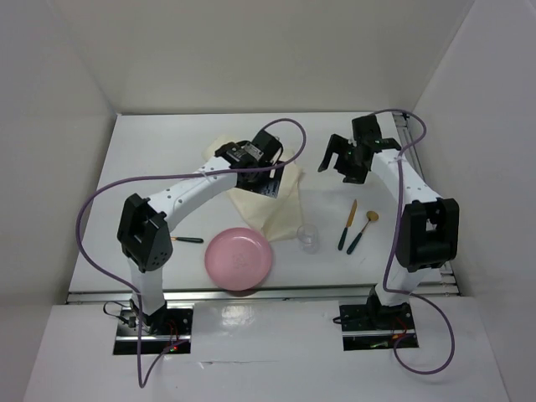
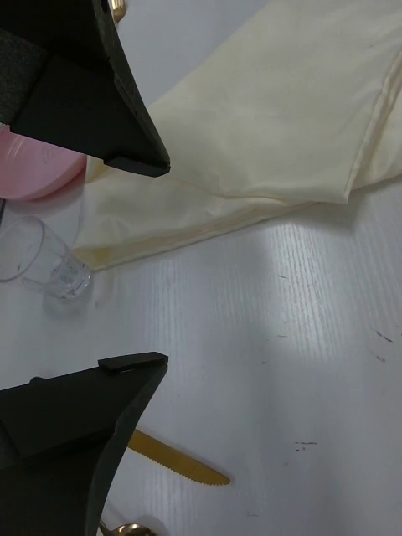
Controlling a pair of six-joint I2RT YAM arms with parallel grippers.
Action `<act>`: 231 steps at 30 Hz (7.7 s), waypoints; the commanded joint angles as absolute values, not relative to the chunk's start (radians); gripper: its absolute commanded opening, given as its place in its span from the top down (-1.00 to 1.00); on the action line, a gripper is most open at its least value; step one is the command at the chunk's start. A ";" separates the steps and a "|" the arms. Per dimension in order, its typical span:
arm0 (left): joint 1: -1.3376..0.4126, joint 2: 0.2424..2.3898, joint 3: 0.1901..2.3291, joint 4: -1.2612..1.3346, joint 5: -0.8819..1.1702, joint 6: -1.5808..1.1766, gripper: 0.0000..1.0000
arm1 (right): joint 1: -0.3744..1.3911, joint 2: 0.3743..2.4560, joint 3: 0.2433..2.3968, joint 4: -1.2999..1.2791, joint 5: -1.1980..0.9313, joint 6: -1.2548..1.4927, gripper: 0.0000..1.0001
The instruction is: Set the dinner table for one person
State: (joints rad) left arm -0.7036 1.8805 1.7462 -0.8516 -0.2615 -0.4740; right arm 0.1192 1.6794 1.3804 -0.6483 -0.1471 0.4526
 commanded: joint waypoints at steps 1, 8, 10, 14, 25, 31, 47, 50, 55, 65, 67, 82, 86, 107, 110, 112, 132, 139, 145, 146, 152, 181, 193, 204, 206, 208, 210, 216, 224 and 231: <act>-0.703 1.859 1.779 -0.798 -0.215 -0.466 -0.90 | 0.103 1.672 1.378 -0.641 -0.137 0.462 -1.00; -0.703 1.988 1.920 -0.753 -0.132 -0.439 -0.79 | 0.083 1.635 1.319 -0.663 -0.115 0.494 -1.00; -0.703 2.038 2.004 -0.762 -0.111 -0.430 -0.81 | 0.069 1.574 1.252 -0.620 -0.167 0.503 -1.00; -0.703 2.181 2.111 -0.734 -0.078 -0.379 -0.82 | 0.032 1.427 1.092 -0.508 -0.241 0.503 -1.00; -0.730 2.420 2.364 -0.620 -0.204 -0.264 -0.66 | 0.014 1.310 1.032 -0.506 -0.193 0.503 -1.00; -0.748 2.545 2.454 -0.580 -0.276 -0.166 -0.60 | 0.014 1.287 1.022 -0.515 -0.202 0.512 -1.00; -0.778 2.623 2.441 -0.463 -0.411 -0.057 -0.29 | 0.005 1.264 0.985 -0.506 -0.215 0.531 -1.00; -0.778 2.623 2.431 -0.454 -0.422 -0.057 -0.23 | 0.005 1.264 0.994 -0.506 -0.215 0.531 -1.00; -0.778 2.632 2.431 -0.454 -0.422 -0.038 -0.23 | 0.005 1.264 0.994 -0.515 -0.215 0.531 -1.00; -0.778 2.652 2.408 -0.463 -0.394 -0.038 -0.21 | 0.005 1.255 0.994 -0.525 -0.204 0.531 -1.00; -0.778 2.652 2.399 -0.463 -0.394 -0.038 -0.21 | 0.005 1.255 0.994 -0.525 -0.204 0.531 -1.00; -0.778 2.577 2.388 -0.465 -0.466 -0.047 0.74 | 0.005 1.265 0.994 -0.511 -0.219 0.519 -1.00; -0.766 2.484 2.370 -0.491 -0.425 -0.073 1.00 | 0.005 1.311 0.994 -0.499 -0.267 0.474 -1.00; -0.506 2.034 2.019 -0.532 -0.207 -0.422 1.00 | 0.282 1.767 1.220 -0.594 -0.279 0.345 -0.70; -0.495 2.005 1.988 -0.532 -0.227 -0.431 1.00 | 0.295 1.804 1.220 -0.583 -0.299 0.345 -0.55; -0.483 1.994 1.979 -0.532 -0.227 -0.443 1.00 | 0.314 1.836 1.220 -0.583 -0.311 0.345 -0.46; -0.298 2.155 2.255 -0.496 0.012 -0.534 1.00 | 0.134 2.043 1.641 -0.488 -0.402 0.437 1.00; -0.288 1.883 1.788 -0.270 0.012 -0.647 1.00 | 0.124 2.039 1.591 -0.479 -0.402 0.446 1.00; -0.298 1.686 1.271 -0.109 -0.017 -0.840 1.00 | 0.133 2.019 1.468 -0.453 -0.353 0.457 -0.14; -0.298 1.663 1.222 -0.089 -0.017 -0.862 1.00 | 0.133 2.019 1.468 -0.453 -0.333 0.466 -0.32; -0.318 1.615 1.117 -0.103 -0.092 -0.894 1.00 | 0.133 1.876 1.323 -0.453 -0.204 0.505 -0.78; -0.256 1.539 1.097 -0.163 -0.127 -0.842 1.00 | 0.080 1.759 0.942 -0.120 -0.420 0.682 -0.21; -0.203 1.519 1.239 -0.267 -0.010 -0.775 1.00 | 0.080 1.704 1.041 -0.101 -0.348 0.644 1.00; -0.092 1.375 1.617 -0.523 0.137 -0.649 1.00 | 0.080 1.395 1.446 -0.350 -0.218 0.520 1.00; -0.068 1.304 1.627 -0.523 0.146 -0.658 1.00 | 0.080 1.342 1.491 -0.386 -0.209 0.508 1.00; -0.052 1.240 1.628 -0.523 0.146 -0.658 1.00 | 0.080 1.289 1.514 -0.408 -0.198 0.508 1.00; -0.038 1.198 1.649 -0.532 0.146 -0.658 1.00 | 0.080 1.253 1.526 -0.426 -0.189 0.499 1.00; -0.006 1.094 1.699 -0.584 0.115 -0.649 1.00 | 0.080 1.161 1.545 -0.489 -0.167 0.488 1.00; -0.006 1.158 1.603 -0.509 0.104 -0.649 1.00 | 0.080 1.236 1.474 -0.404 -0.196 0.499 1.00; -0.006 1.512 1.607 -0.362 0.114 -0.669 1.00 | 0.080 1.567 1.503 -0.279 -0.242 0.509 1.00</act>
